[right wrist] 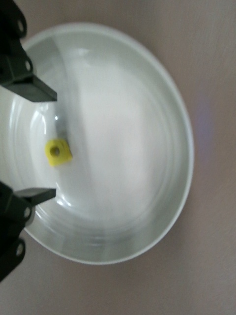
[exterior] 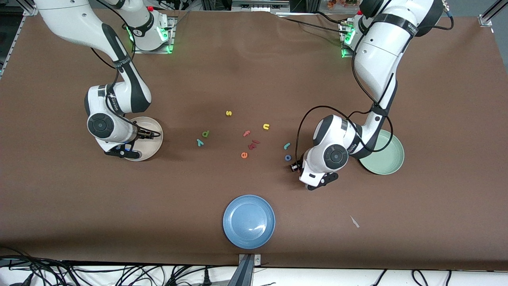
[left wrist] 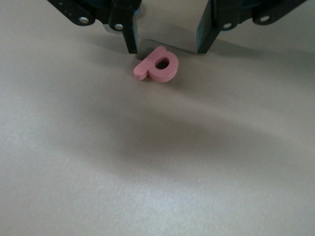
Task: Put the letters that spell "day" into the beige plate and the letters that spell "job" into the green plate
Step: 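Place the yellow a on the cream plate while the left gripper lifts d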
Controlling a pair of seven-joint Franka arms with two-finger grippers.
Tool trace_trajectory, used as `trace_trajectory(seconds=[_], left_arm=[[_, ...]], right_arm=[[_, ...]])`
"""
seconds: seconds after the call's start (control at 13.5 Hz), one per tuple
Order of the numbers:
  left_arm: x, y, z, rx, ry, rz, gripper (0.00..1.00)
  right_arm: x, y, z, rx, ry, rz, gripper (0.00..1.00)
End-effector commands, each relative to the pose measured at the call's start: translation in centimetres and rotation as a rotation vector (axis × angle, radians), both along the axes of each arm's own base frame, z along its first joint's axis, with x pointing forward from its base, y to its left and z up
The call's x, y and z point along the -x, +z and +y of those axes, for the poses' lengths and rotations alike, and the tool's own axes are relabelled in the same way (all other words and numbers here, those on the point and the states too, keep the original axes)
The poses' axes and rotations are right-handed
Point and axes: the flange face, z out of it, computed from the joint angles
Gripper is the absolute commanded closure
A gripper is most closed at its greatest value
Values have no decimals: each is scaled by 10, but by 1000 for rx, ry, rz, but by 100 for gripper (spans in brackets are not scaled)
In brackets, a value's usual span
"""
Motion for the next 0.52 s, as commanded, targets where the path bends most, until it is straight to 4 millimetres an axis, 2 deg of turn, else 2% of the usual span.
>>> trace_trajectory(seconds=[0.0, 0.22, 0.44], left_arm=[[-7, 0, 0, -3, -16, -36, 48], [-8, -2, 1, -22, -30, -48, 48], [-7, -4, 1, -27, -32, -47, 49]], right_arm=[[-13, 31, 31, -49, -56, -20, 0], [-18, 41, 68, -48, -115, -63, 0], [-12, 50, 116, -24, -245, -105, 1]])
